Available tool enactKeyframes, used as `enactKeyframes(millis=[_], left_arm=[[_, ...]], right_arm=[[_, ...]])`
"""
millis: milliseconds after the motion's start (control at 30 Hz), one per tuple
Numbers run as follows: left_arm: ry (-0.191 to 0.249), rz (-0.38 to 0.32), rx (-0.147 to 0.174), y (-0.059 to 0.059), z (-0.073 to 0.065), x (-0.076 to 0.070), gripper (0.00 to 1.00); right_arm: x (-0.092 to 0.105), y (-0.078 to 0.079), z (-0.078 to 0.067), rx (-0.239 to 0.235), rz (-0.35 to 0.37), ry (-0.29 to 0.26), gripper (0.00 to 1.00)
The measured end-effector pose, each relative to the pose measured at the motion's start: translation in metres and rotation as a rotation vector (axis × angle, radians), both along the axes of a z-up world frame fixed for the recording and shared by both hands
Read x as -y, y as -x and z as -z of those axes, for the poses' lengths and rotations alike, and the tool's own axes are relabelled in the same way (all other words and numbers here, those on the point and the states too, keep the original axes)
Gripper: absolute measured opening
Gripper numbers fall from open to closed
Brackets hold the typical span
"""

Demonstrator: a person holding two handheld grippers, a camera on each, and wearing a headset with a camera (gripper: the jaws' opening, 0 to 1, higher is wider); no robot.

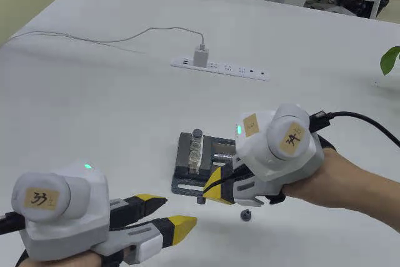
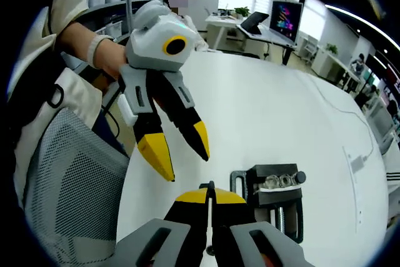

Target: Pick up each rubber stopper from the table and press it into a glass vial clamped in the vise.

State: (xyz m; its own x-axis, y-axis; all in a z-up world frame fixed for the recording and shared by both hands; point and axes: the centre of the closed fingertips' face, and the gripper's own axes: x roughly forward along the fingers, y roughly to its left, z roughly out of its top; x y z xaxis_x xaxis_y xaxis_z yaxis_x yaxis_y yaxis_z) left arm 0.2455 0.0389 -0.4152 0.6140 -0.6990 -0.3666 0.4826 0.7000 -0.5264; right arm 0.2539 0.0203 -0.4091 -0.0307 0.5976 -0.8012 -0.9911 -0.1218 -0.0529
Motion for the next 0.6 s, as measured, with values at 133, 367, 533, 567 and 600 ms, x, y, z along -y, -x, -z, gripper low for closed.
enactKeyframes(millis=[133, 367, 533, 567, 600], left_arm=[[0.054, 0.001, -0.025, -0.003, -0.003, 0.008, 0.27], [0.123, 0.01, -0.06, -0.004, -0.005, 0.015, 0.19], [0.17, 0.011, -0.079, -0.004, -0.009, 0.016, 0.14], [0.183, 0.008, -0.086, -0.004, -0.01, 0.016, 0.13], [0.191, 0.007, -0.09, -0.004, -0.01, 0.015, 0.12]], right_arm=[[-0.002, 0.003, -0.006, 0.002, -0.004, -0.015, 0.0], [-0.003, 0.009, -0.011, 0.005, -0.022, -0.035, 0.0], [-0.003, 0.013, -0.011, 0.001, -0.033, -0.036, 0.0], [-0.003, 0.014, -0.011, 0.001, -0.035, -0.036, 0.0], [-0.003, 0.015, -0.011, -0.001, -0.038, -0.035, 0.0]])
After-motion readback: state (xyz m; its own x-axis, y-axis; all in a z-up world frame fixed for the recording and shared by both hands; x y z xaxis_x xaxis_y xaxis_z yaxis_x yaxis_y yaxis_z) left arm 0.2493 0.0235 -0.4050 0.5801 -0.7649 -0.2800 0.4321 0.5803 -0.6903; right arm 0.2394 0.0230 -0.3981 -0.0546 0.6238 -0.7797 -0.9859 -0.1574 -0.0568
